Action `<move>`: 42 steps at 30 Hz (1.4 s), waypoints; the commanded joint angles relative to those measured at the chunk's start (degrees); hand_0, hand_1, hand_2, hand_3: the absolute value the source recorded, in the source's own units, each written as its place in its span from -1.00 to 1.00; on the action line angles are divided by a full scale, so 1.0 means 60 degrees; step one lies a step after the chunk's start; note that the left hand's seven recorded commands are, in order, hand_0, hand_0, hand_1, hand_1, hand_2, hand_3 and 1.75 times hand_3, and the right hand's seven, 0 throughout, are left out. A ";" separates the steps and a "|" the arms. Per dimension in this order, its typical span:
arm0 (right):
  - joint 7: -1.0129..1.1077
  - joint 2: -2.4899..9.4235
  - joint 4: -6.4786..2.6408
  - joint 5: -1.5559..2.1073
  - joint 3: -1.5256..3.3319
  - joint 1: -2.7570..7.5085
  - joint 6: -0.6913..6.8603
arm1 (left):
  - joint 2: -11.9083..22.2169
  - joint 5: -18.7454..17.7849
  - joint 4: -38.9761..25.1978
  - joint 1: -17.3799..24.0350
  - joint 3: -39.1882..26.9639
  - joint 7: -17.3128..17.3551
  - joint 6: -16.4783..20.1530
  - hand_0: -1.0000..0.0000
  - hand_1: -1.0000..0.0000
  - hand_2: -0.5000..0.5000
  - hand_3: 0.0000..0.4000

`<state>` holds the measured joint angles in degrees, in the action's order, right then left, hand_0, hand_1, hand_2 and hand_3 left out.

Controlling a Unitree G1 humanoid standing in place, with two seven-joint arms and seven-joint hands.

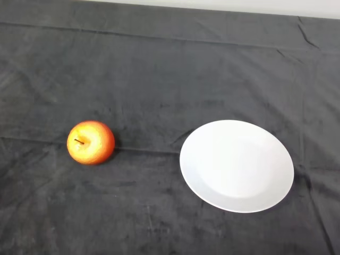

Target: Move the apple to the plate

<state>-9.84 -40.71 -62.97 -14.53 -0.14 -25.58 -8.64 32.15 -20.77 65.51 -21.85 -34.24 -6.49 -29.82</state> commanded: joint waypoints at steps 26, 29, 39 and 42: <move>0.0035 0.0072 -0.0535 -0.0253 0.0369 0.0984 0.0223 | -0.0646 0.1955 -0.0552 -0.0567 0.1909 0.0133 -0.0227 1.00 1.00 0.00 -1.00; 0.0036 0.0073 -0.0528 -0.0252 0.0368 0.0988 0.0227 | -0.0696 0.2163 -0.0569 -0.0601 0.2133 0.0161 -0.0231 1.00 1.00 0.00 -1.00; 0.0040 0.0073 -0.0504 -0.0248 0.0364 0.0999 0.0240 | -0.0810 0.2767 -0.0686 -0.0806 0.2767 0.0183 -0.0363 1.00 1.00 0.00 -1.00; 0.0041 0.0073 -0.0498 -0.0248 0.0363 0.1002 0.0243 | -0.0921 0.2949 -0.0738 -0.0890 0.2959 0.0127 -0.0478 1.00 1.00 0.00 -1.00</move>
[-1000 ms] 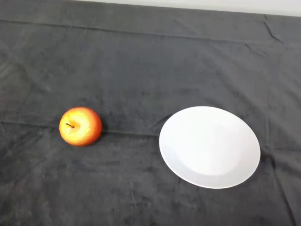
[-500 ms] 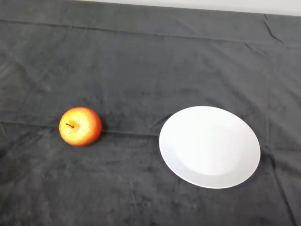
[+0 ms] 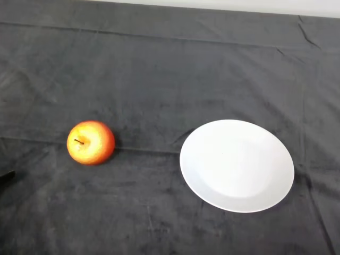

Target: Move the apple to the plate

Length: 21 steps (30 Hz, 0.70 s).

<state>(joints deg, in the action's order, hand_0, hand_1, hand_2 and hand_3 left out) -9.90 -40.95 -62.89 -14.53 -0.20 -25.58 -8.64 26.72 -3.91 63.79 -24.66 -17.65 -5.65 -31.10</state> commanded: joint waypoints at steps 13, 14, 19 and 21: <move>0.0055 0.0113 -0.0490 -0.0245 0.0369 0.1013 0.0256 | -0.0641 0.0858 -0.0562 -0.0705 0.1069 -0.0152 -0.0804 1.00 1.00 0.00 -1.00; 0.0056 0.0113 -0.0488 -0.0245 0.0369 0.1013 0.0257 | -0.0684 0.0900 -0.0562 -0.0715 0.1129 -0.0151 -0.0838 1.00 1.00 0.00 -1.00; 0.0057 0.0113 -0.0483 -0.0245 0.0367 0.1016 0.0261 | -0.0896 0.1119 -0.0531 -0.0788 0.1461 -0.0134 -0.0969 1.00 1.00 0.00 -1.00; 0.0057 0.0113 -0.0481 -0.0245 0.0367 0.1017 0.0262 | -0.0965 0.1196 -0.0512 -0.0805 0.1590 -0.0113 -0.1013 1.00 1.00 0.00 -1.00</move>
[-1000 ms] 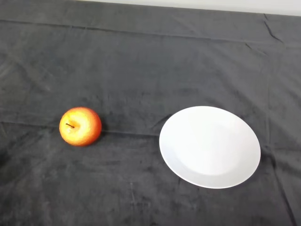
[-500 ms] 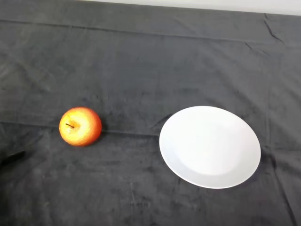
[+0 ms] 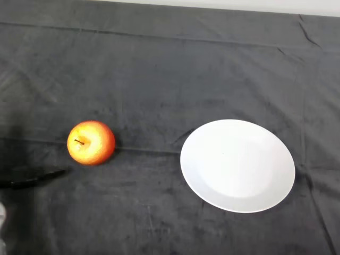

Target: Move the apple to the plate

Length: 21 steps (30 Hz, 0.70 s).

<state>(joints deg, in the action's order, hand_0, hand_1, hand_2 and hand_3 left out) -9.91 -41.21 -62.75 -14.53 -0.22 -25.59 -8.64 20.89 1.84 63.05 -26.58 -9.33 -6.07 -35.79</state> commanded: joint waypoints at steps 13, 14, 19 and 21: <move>0.0061 0.0156 -0.0496 -0.0245 0.0367 0.1020 0.0268 | -0.0466 0.0723 -0.0235 -0.0689 0.1077 -0.0030 -0.0353 1.00 1.00 0.00 -1.00; 0.0061 0.0156 -0.0496 -0.0245 0.0367 0.1020 0.0268 | -0.0501 0.0754 -0.0224 -0.0700 0.1144 -0.0033 -0.0364 1.00 1.00 0.00 -1.00; 0.0061 0.0156 -0.0496 -0.0246 0.0366 0.1021 0.0269 | -0.0655 0.0903 -0.0160 -0.0743 0.1517 -0.0020 -0.0425 1.00 1.00 0.00 -1.00; 0.0061 0.0156 -0.0496 -0.0246 0.0366 0.1020 0.0269 | -0.0693 0.0950 -0.0133 -0.0750 0.1659 -0.0001 -0.0445 1.00 1.00 0.00 -1.00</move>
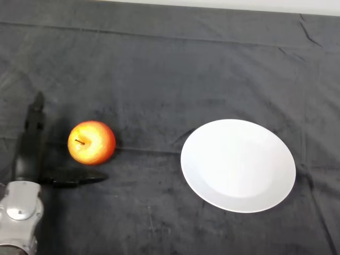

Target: Move the apple to the plate

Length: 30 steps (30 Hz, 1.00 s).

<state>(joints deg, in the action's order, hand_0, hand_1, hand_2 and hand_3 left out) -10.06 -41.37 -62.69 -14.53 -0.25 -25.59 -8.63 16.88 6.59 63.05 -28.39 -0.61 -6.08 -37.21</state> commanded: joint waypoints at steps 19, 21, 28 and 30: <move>0.0086 0.0182 -0.0514 -0.0249 0.0371 0.1017 0.0265 | -0.0300 0.0567 0.0048 -0.0666 0.1553 0.0033 -0.0215 -0.57 -1.00 0.22 1.00; 0.0086 0.0182 -0.0516 -0.0249 0.0371 0.1016 0.0264 | -0.0318 0.0595 0.0051 -0.0702 0.1674 0.0018 -0.0233 -0.91 -1.00 0.05 1.00; 0.0085 0.0182 -0.0522 -0.0251 0.0371 0.1013 0.0261 | -0.0527 0.0683 0.0034 -0.0852 0.2178 -0.0179 -0.0329 -1.00 -1.00 0.00 1.00; 0.0085 0.0182 -0.0524 -0.0252 0.0371 0.1012 0.0260 | -0.0588 0.0682 0.0026 -0.0915 0.2325 -0.0232 -0.0368 -1.00 -1.00 0.00 1.00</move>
<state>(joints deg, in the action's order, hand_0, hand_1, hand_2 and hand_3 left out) -10.11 -41.55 -62.70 -14.53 -0.27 -25.60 -8.62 13.63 9.29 63.06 -32.64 12.05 -7.47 -38.83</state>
